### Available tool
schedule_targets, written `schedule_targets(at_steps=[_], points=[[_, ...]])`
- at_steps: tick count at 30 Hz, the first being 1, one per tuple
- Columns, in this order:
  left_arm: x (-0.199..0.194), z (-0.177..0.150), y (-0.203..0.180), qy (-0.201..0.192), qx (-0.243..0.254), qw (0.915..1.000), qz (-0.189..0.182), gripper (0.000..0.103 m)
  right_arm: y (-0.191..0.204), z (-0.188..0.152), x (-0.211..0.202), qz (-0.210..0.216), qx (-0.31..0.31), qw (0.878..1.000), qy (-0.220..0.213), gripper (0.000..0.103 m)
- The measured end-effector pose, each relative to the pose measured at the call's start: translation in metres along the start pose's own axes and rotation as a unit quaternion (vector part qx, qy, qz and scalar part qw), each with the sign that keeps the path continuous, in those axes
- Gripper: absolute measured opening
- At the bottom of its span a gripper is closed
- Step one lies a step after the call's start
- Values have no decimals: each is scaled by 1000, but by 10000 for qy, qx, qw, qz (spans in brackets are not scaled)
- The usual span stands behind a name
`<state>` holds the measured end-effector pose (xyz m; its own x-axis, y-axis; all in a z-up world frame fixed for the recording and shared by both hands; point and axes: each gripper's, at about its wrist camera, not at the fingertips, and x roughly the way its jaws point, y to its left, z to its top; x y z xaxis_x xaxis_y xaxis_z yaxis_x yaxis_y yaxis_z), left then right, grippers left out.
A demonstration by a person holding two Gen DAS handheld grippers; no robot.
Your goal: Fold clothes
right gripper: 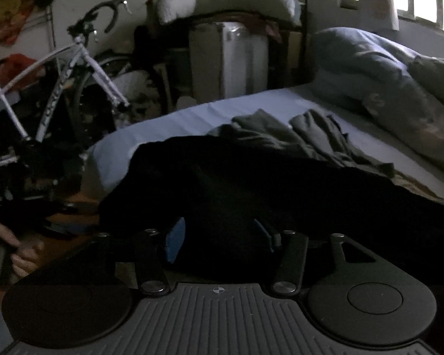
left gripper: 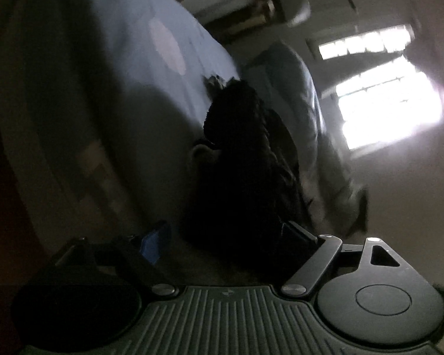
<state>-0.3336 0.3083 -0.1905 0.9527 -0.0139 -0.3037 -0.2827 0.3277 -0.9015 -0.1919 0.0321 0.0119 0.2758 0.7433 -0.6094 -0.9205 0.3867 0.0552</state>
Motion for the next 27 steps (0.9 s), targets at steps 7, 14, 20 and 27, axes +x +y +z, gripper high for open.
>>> schedule_targets(at_steps=[7,14,20,27], points=[[20,6,9,-489,-717,9946,-565,85,0,0,-5,-239,242,9994,117,60],[44,22,-18,-330,-469,9983,59,52,5,19,-3,-230,356,9990,116,64],[37,13,-82,-730,717,9946,167,29,32,69,9,-3,24,9999,109,66],[46,-19,-137,-1004,1724,9791,405,24,76,151,59,402,-684,9928,893,76]])
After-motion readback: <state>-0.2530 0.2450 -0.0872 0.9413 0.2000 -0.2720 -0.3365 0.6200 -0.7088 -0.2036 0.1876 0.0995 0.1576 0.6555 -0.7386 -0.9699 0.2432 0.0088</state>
